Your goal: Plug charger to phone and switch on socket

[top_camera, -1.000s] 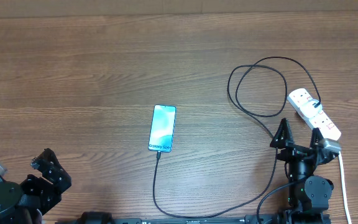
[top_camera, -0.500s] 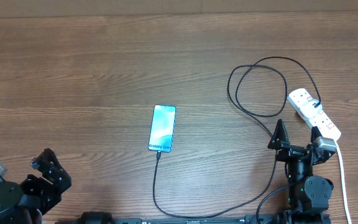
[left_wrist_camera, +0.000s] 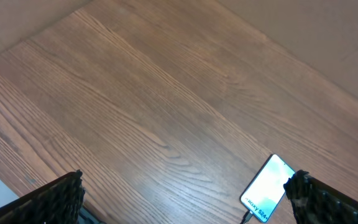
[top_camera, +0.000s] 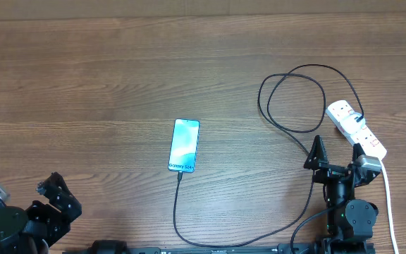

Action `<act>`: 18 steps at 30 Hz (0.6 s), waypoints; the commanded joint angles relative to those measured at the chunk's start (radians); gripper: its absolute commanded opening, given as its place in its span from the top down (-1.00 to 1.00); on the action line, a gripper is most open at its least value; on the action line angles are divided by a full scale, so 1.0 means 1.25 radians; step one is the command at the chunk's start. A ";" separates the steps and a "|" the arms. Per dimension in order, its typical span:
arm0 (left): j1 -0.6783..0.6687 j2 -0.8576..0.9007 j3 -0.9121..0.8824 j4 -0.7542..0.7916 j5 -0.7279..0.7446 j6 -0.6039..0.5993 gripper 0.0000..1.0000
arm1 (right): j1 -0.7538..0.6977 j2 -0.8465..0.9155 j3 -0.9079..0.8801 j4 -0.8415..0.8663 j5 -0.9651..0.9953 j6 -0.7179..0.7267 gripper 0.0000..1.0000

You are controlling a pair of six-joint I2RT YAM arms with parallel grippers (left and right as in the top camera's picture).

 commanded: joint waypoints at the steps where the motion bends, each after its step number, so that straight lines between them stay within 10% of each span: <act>1: 0.009 -0.016 -0.013 0.011 0.003 -0.049 -0.99 | -0.002 -0.009 -0.009 0.004 -0.004 -0.009 -1.00; 12: 0.021 -0.351 -0.421 0.243 0.048 -0.048 -0.99 | -0.002 -0.009 -0.009 0.004 -0.004 -0.009 -1.00; 18: 0.021 -0.515 -0.724 0.561 0.156 0.103 -0.99 | -0.002 -0.009 -0.009 0.004 -0.004 -0.009 -1.00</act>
